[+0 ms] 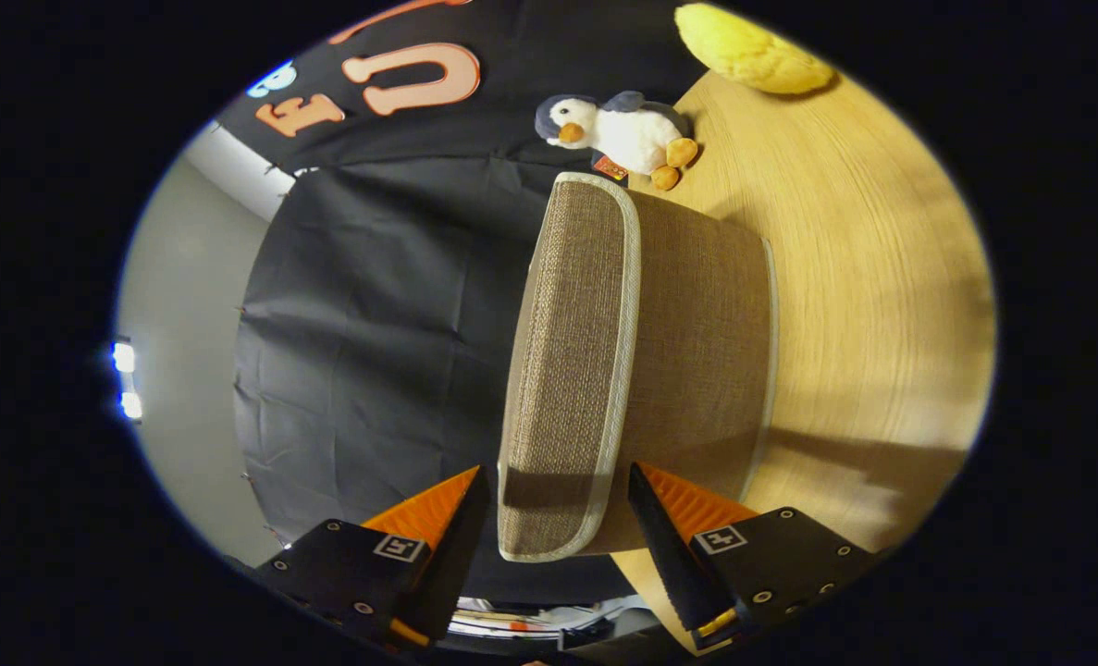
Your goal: Open the storage box then place both shoes into the box .Put the left shoe in first, then the right shoe, with the right side of both shoes facing outward in a uniform manner.
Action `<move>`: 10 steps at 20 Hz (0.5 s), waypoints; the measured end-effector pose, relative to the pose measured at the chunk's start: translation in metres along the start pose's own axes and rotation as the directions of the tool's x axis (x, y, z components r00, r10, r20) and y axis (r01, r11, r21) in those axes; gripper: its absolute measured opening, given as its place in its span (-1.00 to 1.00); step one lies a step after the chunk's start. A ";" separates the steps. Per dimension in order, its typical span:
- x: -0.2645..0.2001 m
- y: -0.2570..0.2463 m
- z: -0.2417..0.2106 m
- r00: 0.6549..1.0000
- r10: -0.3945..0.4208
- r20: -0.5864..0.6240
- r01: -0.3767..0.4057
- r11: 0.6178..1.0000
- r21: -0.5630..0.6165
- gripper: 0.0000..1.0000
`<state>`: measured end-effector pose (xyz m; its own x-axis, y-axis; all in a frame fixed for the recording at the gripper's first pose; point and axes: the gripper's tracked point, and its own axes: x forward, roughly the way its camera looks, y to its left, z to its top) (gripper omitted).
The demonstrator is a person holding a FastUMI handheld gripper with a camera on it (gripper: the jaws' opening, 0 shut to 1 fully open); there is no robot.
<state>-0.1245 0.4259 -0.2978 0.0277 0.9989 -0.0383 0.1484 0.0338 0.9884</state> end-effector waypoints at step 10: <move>0.003 -0.006 0.001 0.997 0.057 0.044 -0.059 0.998 0.033 -0.14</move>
<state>-0.1240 0.4284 -0.3044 0.0795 0.9968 0.0118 0.1794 -0.0260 0.9834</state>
